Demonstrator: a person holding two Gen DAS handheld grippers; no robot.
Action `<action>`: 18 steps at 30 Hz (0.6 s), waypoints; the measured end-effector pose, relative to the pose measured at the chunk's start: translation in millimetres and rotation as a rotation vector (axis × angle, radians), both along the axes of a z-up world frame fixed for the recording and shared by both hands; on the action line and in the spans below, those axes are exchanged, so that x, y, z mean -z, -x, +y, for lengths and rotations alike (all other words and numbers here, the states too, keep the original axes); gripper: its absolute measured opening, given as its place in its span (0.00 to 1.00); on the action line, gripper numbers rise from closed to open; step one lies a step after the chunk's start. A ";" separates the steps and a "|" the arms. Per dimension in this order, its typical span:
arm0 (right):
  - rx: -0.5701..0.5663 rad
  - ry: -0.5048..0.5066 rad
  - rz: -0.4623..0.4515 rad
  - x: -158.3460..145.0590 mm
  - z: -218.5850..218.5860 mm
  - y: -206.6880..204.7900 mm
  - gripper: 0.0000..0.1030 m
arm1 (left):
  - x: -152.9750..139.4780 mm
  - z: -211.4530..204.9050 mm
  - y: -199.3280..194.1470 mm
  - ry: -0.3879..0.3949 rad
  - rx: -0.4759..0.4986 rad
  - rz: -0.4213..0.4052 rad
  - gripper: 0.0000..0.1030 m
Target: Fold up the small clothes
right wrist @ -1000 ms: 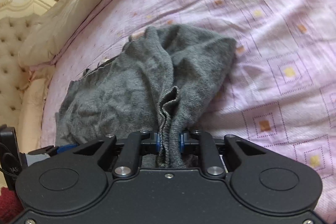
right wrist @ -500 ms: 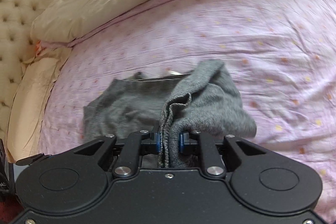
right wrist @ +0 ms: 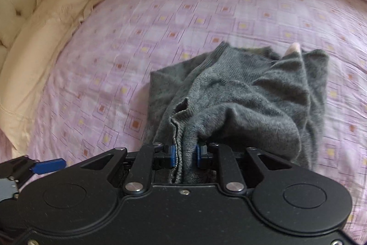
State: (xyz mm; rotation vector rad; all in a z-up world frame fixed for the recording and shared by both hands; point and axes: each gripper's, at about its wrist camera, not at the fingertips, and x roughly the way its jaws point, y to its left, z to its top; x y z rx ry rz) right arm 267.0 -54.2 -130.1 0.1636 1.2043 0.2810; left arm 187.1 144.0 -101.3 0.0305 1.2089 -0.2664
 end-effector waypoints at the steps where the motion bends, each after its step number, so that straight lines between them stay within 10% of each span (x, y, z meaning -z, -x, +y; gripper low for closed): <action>1: -0.009 0.019 0.005 4.7 6.3 -1.0 0.32 | 2.1 6.0 0.7 -0.001 -0.003 0.005 0.82; 7: -0.062 -0.104 -0.049 -2.3 17.2 5.0 0.56 | 7.6 24.4 1.0 0.003 -0.017 0.027 0.82; 18: 0.127 -0.164 -0.195 -38.7 -49.0 42.7 0.57 | 0.3 19.1 -8.0 0.026 0.028 0.015 0.82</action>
